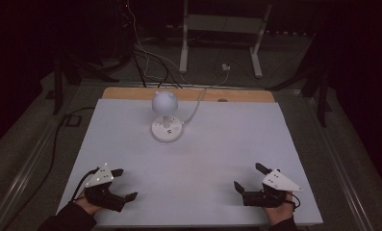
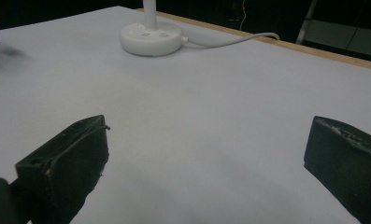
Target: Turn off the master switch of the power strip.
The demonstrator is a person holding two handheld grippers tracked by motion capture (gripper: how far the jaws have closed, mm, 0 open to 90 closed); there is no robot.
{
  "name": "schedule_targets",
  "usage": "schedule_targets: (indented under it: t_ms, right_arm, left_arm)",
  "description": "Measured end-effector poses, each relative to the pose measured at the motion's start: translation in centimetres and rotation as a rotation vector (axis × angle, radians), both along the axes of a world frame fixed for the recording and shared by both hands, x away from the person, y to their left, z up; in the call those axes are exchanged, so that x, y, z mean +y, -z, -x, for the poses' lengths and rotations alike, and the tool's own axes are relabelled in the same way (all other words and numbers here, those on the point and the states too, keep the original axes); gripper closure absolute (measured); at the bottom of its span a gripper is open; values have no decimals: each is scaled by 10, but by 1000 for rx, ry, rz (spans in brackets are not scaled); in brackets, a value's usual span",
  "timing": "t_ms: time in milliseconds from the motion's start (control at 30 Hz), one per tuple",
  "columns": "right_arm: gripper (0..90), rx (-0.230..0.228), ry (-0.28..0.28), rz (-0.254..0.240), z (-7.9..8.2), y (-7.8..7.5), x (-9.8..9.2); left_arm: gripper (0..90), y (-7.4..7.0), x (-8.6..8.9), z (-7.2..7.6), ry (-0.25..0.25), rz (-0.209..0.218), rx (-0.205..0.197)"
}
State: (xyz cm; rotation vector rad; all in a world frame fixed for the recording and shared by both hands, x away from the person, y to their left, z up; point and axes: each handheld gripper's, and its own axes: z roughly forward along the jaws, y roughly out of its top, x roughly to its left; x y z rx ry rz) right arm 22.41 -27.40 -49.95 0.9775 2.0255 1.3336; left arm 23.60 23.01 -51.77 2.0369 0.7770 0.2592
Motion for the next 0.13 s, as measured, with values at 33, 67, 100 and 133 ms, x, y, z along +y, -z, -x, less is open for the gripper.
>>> schedule_targets:
  t_ms: [33, 67, 100, 133]
  right_arm:
    - [0, 0, 0, 1, 0, 0, 0]
    - [0, 0, 0, 0, 0, 0, 0]
    - [0, 0, -1, 0, 0, 0, 0]
    - [0, 0, -1, 0, 0, 0, 0]
  left_arm:
    - [4, 0, 0, 0, 0, 0, 2]
    - [4, 0, 0, 0, 1, 1, 3]
    - [4, 0, 0, 0, 3, 3, 4]
    - [4, 0, 0, 0, 4, 5, 3]
